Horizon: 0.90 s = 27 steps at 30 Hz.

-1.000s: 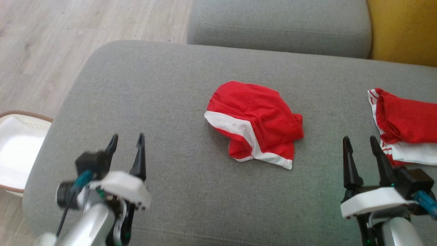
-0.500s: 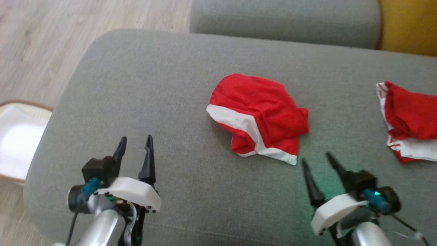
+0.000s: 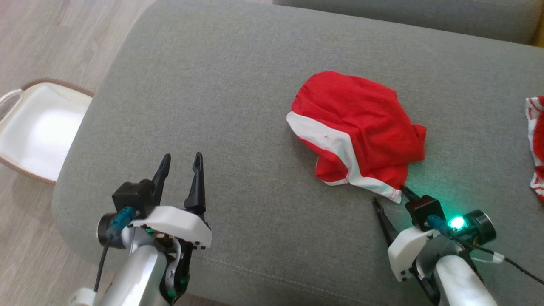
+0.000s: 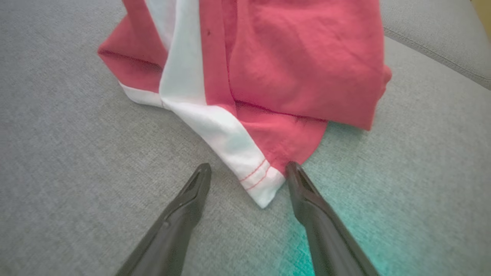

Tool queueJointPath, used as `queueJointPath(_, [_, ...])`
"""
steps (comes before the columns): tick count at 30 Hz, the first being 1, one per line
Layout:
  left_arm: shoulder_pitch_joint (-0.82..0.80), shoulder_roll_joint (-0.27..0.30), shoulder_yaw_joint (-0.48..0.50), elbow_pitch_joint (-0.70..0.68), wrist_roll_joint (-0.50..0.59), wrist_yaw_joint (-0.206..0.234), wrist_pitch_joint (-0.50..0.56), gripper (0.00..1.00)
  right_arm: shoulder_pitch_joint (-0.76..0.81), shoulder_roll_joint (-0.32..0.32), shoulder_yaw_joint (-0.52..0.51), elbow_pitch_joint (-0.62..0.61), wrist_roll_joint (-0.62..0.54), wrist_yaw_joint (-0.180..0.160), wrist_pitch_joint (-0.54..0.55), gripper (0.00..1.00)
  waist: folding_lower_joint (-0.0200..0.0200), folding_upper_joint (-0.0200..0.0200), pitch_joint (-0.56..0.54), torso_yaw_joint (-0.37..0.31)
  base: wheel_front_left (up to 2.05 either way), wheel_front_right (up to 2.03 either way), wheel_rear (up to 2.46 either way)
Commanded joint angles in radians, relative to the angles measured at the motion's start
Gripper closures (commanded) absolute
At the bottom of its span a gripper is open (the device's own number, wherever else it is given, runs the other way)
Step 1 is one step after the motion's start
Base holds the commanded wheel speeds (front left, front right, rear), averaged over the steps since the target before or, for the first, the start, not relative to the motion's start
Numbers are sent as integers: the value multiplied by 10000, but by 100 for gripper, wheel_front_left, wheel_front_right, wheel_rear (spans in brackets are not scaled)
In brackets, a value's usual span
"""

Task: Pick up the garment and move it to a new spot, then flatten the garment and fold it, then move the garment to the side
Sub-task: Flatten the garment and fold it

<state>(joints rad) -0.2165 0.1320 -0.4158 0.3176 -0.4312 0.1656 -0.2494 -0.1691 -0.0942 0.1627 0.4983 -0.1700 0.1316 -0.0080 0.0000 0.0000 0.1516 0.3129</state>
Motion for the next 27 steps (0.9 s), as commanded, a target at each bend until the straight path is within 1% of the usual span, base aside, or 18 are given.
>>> queueJointPath(1, [-444, 26, 504, -243, 151, -95, -124, 0, -414, -38, 111, -47, -193, -9, -2, 0, 0, 0, 97, 104, 0, 0, 0])
queueJointPath(6, [-424, -109, 718, -173, 326, -241, -124, 0, -569, -38, -47, 375, -432, -9, 20, 0, 0, 0, 161, 115, 0, 0, 0])
queueJointPath(8, [-421, -163, 825, -129, 404, -298, -124, 0, -632, -23, -124, 543, -488, -9, -5, 100, 0, 0, 152, 76, 0, 0, 0])
queueJointPath(14, [-353, -269, 1098, 30, 609, -481, -124, 0, -626, 50, -687, 654, -557, -9, -264, 100, 0, 0, -75, -291, 0, 0, 0])
queueJointPath(20, [-291, -288, 1331, 53, 813, -671, -124, 0, -366, 118, -1882, 259, -395, -9, -396, 100, 0, 0, -315, -891, 0, 0, 0])
queueJointPath(27, [-494, -320, 1187, 136, 1064, -1145, -124, 0, -114, 166, -2841, -151, -582, -9, -152, 100, 0, 0, -247, -1570, 0, 0, 0])
